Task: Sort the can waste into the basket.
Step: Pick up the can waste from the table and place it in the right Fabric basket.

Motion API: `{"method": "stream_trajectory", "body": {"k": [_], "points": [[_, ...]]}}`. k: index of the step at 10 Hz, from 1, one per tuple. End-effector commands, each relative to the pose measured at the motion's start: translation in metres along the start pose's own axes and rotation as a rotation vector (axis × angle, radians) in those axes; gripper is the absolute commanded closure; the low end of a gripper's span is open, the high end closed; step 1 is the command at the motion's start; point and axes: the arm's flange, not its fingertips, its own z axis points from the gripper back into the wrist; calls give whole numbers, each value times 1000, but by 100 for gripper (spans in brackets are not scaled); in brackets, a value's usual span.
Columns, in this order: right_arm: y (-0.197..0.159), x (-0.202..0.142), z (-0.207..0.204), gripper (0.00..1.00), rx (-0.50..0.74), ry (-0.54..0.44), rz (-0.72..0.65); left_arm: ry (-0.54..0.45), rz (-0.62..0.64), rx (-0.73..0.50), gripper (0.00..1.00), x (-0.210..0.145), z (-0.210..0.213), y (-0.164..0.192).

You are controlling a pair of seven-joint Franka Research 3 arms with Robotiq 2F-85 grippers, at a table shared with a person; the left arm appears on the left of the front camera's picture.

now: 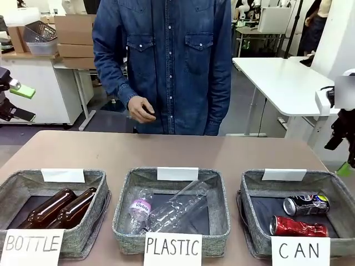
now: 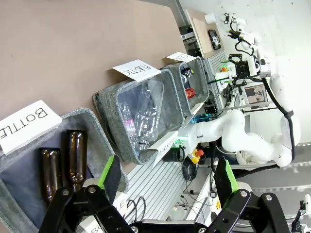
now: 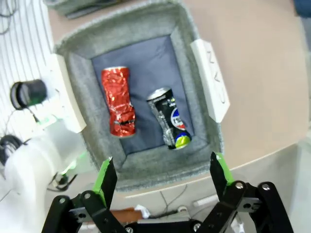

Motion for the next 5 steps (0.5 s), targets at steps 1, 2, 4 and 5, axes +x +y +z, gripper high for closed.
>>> {"method": "stream_trajectory", "body": {"k": [1, 2, 4, 5], "points": [[-16, 0, 14, 0, 96, -163, -121, 11, -19, 0, 0, -2, 3, 0], [-26, 5, 36, 0, 262, -438, -373, 11, -19, 0, 0, -2, 3, 0], [-55, 2, 70, 0, 777, -882, -856, 11, -19, 0, 0, -2, 3, 0], [-74, -3, 68, 0, 892, -947, -1028, 11, -19, 0, 0, -2, 3, 0]]}}
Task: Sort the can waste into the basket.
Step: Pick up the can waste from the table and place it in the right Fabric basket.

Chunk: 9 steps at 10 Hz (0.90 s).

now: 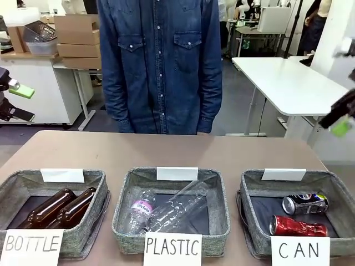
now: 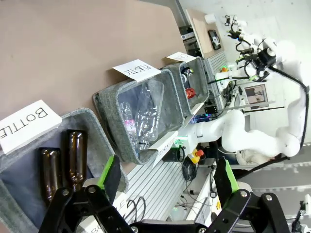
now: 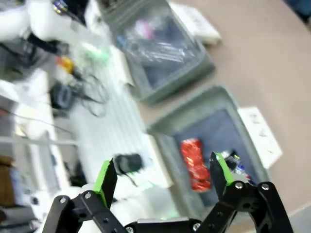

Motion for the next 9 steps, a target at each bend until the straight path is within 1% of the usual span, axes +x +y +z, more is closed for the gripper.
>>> {"method": "stream_trajectory", "body": {"k": [1, 2, 3, 4, 5, 6, 7, 9], "points": [[-38, 11, 13, 0, 491, -651, -783, 11, -19, 0, 0, -2, 3, 0], [-51, 14, 12, 0, 565, -684, -868, 11, -19, 0, 0, -2, 3, 0], [-59, 17, 9, 0, 616, -714, -902, 11, -19, 0, 0, -2, 3, 0], [-63, 30, -2, 0, 583, -720, -951, 11, -19, 0, 0, -2, 3, 0], [-62, 56, -28, 0, 419, -572, -1037, 11, -19, 0, 0, -2, 3, 0], [-54, 82, -52, 0, 295, -402, -1002, 11, -19, 0, 0, -2, 3, 0], [-85, 22, -9, 0, 394, -321, -628, 11, -19, 0, 0, -2, 3, 0], [-85, 22, -9, 0, 394, -321, -628, 11, -19, 0, 0, -2, 3, 0]]}}
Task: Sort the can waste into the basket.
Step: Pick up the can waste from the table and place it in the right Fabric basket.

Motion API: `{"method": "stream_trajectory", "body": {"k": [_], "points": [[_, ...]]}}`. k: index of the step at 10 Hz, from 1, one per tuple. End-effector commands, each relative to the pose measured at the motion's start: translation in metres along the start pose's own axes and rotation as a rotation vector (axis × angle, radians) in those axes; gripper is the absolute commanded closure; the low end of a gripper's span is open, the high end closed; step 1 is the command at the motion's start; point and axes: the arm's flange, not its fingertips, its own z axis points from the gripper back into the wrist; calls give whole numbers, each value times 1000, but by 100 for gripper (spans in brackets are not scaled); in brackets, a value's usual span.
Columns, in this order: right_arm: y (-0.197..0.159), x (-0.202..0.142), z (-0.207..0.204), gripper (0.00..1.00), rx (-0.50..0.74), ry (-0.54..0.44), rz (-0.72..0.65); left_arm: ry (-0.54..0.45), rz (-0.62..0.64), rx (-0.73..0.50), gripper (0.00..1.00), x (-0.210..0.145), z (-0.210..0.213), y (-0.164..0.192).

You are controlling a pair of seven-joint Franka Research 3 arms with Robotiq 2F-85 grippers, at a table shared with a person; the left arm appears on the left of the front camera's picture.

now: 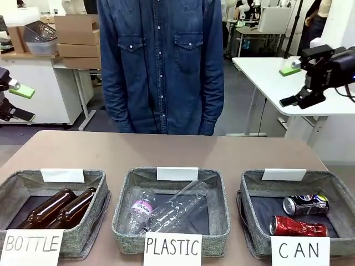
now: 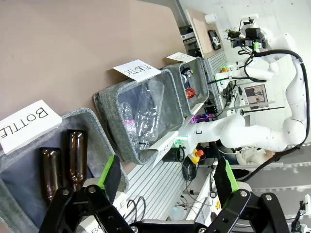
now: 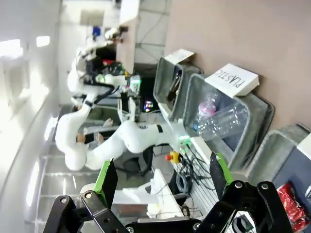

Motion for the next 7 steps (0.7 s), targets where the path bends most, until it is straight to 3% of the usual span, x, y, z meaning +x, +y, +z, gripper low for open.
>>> {"method": "stream_trajectory", "body": {"k": [1, 7], "points": [[-5, -2, 17, 0, 21, 37, 58, 12, -20, 0, 0, -2, 3, 0], [-5, -2, 17, 0, 21, 37, 58, 12, -20, 0, 0, -2, 3, 0]]}}
